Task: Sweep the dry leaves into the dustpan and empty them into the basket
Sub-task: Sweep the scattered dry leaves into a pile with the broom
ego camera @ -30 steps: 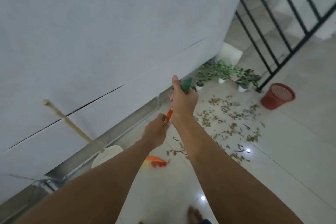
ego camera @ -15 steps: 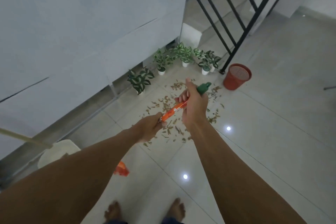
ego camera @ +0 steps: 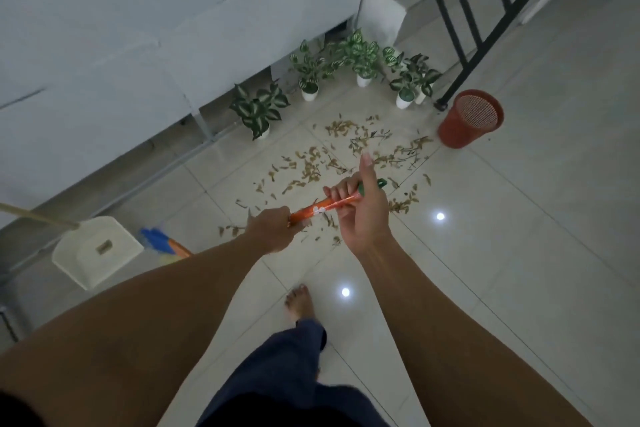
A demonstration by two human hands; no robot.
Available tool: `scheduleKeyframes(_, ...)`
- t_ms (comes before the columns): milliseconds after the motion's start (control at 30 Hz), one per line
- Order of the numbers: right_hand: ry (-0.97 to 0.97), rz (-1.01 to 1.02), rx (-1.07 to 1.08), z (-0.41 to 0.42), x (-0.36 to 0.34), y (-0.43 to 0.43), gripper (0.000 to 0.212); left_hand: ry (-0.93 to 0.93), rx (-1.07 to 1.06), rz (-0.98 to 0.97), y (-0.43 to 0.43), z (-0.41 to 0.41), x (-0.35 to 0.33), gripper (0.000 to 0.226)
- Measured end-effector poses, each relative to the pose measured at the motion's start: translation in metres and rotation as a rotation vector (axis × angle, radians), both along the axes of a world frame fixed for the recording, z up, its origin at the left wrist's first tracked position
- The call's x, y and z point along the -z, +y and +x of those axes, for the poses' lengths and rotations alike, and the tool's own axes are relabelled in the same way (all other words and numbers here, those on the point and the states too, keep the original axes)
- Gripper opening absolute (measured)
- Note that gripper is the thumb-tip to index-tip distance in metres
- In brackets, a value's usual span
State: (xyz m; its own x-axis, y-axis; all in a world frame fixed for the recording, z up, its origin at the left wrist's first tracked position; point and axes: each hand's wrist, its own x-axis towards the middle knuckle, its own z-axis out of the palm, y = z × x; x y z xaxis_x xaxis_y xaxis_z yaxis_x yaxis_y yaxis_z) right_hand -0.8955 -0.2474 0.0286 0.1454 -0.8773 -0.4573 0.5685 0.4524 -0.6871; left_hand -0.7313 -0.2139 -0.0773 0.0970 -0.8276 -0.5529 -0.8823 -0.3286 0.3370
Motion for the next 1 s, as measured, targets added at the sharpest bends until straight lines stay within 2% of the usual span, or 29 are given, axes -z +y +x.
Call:
scheduleKeyframes(100, -0.048, 0.09, 0.005, -0.004, 0.019, -0.009, 0.047, -0.078, -0.023, 0.019, -0.006, -0.009, 0.016, 0.056)
scheduleKeyframes(233, -0.052, 0.189, 0.03, -0.01, 0.041, -0.019, 0.046, -0.057, -0.087, 0.054, -0.005, -0.015, 0.037, 0.047)
scheduleKeyframes(400, -0.034, 0.358, 0.12, -0.018, 0.066, -0.029, 0.047, 0.097, -0.18, -0.017, 0.003, -0.038, 0.052, 0.012)
scheduleKeyframes(467, -0.011, 0.388, 0.093, -0.023, 0.077, -0.028, 0.047, 0.105, -0.224, -0.051, 0.009, -0.053, 0.057, 0.008)
scheduleKeyframes(633, 0.037, 0.407, 0.031, -0.044, 0.09, -0.027, 0.05, -0.049, -0.273, 0.023, 0.014, -0.093, 0.077, 0.019)
scheduleKeyframes(767, 0.072, 0.394, 0.05, -0.079, 0.099, -0.029, 0.052, -0.054, -0.25, 0.126, 0.0, -0.129, 0.086, 0.021)
scheduleKeyframes(1000, 0.038, 0.333, 0.219, -0.17, 0.078, -0.075, 0.052, -0.067, -0.042, 0.034, -0.047, -0.216, 0.071, 0.027)
